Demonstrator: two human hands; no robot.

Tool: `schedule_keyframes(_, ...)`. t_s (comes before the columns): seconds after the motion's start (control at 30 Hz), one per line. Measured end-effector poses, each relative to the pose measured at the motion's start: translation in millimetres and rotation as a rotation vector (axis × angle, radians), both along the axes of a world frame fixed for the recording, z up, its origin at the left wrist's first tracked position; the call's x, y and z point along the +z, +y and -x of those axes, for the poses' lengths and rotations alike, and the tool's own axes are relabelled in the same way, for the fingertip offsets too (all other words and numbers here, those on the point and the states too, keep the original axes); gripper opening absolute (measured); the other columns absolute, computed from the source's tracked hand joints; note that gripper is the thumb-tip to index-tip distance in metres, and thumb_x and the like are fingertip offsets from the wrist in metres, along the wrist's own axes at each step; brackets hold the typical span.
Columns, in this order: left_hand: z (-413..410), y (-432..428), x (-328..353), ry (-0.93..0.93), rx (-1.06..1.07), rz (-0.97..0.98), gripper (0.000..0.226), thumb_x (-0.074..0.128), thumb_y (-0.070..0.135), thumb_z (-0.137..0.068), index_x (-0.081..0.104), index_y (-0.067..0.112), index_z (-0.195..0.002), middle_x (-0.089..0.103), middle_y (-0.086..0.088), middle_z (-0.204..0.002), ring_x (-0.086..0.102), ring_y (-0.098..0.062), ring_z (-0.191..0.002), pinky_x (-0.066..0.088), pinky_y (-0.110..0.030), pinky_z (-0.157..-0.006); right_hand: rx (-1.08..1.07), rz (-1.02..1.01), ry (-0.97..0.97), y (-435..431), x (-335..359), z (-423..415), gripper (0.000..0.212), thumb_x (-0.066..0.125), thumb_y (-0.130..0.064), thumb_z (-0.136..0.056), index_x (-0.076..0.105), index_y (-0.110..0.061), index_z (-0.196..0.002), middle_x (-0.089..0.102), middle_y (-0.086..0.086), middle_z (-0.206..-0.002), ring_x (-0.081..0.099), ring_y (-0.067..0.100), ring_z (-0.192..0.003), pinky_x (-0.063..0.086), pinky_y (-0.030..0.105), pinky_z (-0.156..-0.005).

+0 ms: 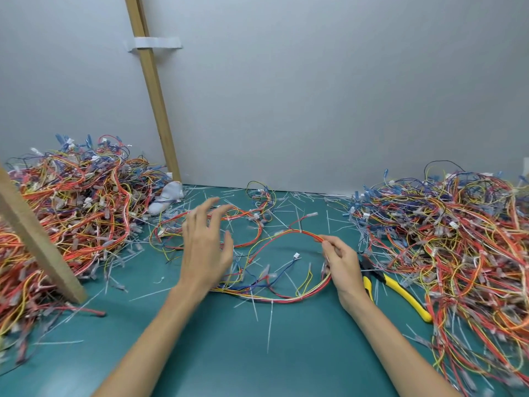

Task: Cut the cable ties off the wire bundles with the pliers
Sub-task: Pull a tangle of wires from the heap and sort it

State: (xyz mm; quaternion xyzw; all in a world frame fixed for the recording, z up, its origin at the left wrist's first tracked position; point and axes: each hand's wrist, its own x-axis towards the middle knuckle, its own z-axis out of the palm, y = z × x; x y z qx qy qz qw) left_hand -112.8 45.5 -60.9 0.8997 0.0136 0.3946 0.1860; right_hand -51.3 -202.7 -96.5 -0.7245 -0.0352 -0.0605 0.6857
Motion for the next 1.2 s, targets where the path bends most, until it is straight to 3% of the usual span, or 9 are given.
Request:
schedule_keyframes(0.1,14.6,-20.0,-12.7,-0.062,-0.202,0.108,0.024,0.057,0.011,-0.088,0.058,0.018,-0.112,0.052,0.005,-0.116,0.052,-0.015,-0.107,0.040,-0.030,-0.094,0.018,-0.089,0.027,-0.9,-1.1,-1.8,0.020,0.051,-0.008,-0.099,0.070,-0.015,-0.099,0.040,-0.012,-0.050,0.037,0.010,-0.049,0.038,0.029,-0.051)
schedule_keyframes(0.27,30.6,-13.1,-11.1,0.263,-0.406,0.180,0.010,0.050,0.021,-0.087,0.055,0.029,-0.084,0.059,0.015,-0.069,0.055,-0.007,-0.067,0.047,-0.031,-0.067,-0.004,-0.296,0.098,-3.6,3.3,-6.1,0.018,0.054,-0.006,-0.096,0.072,-0.010,-0.096,0.042,-0.006,-0.052,0.037,0.008,-0.045,0.036,0.024,-0.044)
schedule_keyframes(0.4,33.5,-16.7,-8.0,0.593,-0.508,0.126,0.016,0.041,0.024,-0.077,0.056,0.027,-0.077,0.059,0.012,-0.074,0.053,-0.009,-0.073,0.046,-0.033,-0.071,-0.010,-0.517,0.185,-11.2,9.3,-8.0,0.015,0.058,-0.010,-0.094,0.073,-0.005,-0.093,0.041,-0.006,-0.050,0.035,0.004,-0.036,0.037,0.018,-0.037)
schedule_keyframes(0.5,32.6,-20.4,-12.1,0.649,-0.526,0.006,0.029,0.043,0.028,-0.069,0.057,0.029,-0.094,0.059,0.017,-0.093,0.049,-0.005,-0.092,0.040,-0.027,-0.085,-0.044,-0.614,0.246,-14.1,12.4,-9.3,0.022,0.061,-0.011,-0.093,0.077,-0.010,-0.078,0.042,-0.005,-0.048,0.035,0.004,-0.036,0.036,0.017,-0.038)
schedule_keyframes(0.6,28.1,-18.9,-20.9,0.562,-0.415,-0.205,0.032,0.053,0.034,-0.079,0.048,0.031,-0.111,0.054,0.021,-0.112,0.041,-0.006,-0.109,0.030,-0.029,-0.096,-0.047,-0.616,0.267,-13.8,13.5,-9.1,0.028,0.064,-0.012,-0.091,0.078,-0.014,-0.067,0.046,-0.004,-0.049,0.033,0.004,-0.035,0.032,0.016,-0.040)
schedule_keyframes(0.7,24.7,-18.2,-21.1,0.455,-0.310,-0.230,0.029,0.062,0.039,-0.087,0.047,0.029,-0.110,0.055,0.019,-0.108,0.042,-0.009,-0.110,0.028,-0.030,-0.095,-0.036,-0.618,0.265,-14.7,13.3,-9.3,0.026,0.065,-0.013,-0.090,0.078,-0.013,-0.068,0.046,-0.002,-0.050,0.032,0.004,-0.034,0.031,0.014,-0.037)
schedule_keyframes(0.83,27.3,-16.8,-12.3,0.277,-0.297,-0.189,0.025,0.073,0.036,-0.082,0.057,0.026,-0.099,0.059,0.019,-0.091,0.049,-0.010,-0.099,0.030,-0.026,-0.089,0.041,-0.555,0.229,-18.2,12.5,-11.0,0.029,0.062,-0.014,-0.094,0.078,-0.014,-0.069,0.045,-0.003,-0.050,0.039,0.006,-0.040,0.037,0.017,-0.040)
schedule_keyframes(1.07,38.4,-35.2,6.1,-0.204,-0.326,-0.182,0.013,0.067,0.027,-0.089,0.069,0.014,-0.093,0.068,0.007,-0.081,0.062,-0.017,-0.071,0.049,-0.034,-0.066,0.085,-0.244,0.094,-31.0,3.1,-22.7,0.013,0.060,-0.007,-0.094,0.069,-0.004,-0.102,0.054,-0.006,-0.057,0.047,0.005,-0.052,0.043,0.021,-0.052)
schedule_keyframes(1.2,43.5,-42.9,9.1,-0.084,-0.340,-0.092,0.009,0.058,0.031,-0.095,0.057,0.022,-0.094,0.067,0.013,-0.068,0.059,-0.009,-0.053,0.047,-0.029,-0.049,0.080,-0.200,0.062,-32.0,1.3,-23.4,0.015,0.059,-0.007,-0.095,0.070,-0.005,-0.104,0.054,-0.007,-0.056,0.047,0.004,-0.050,0.040,0.018,-0.043)
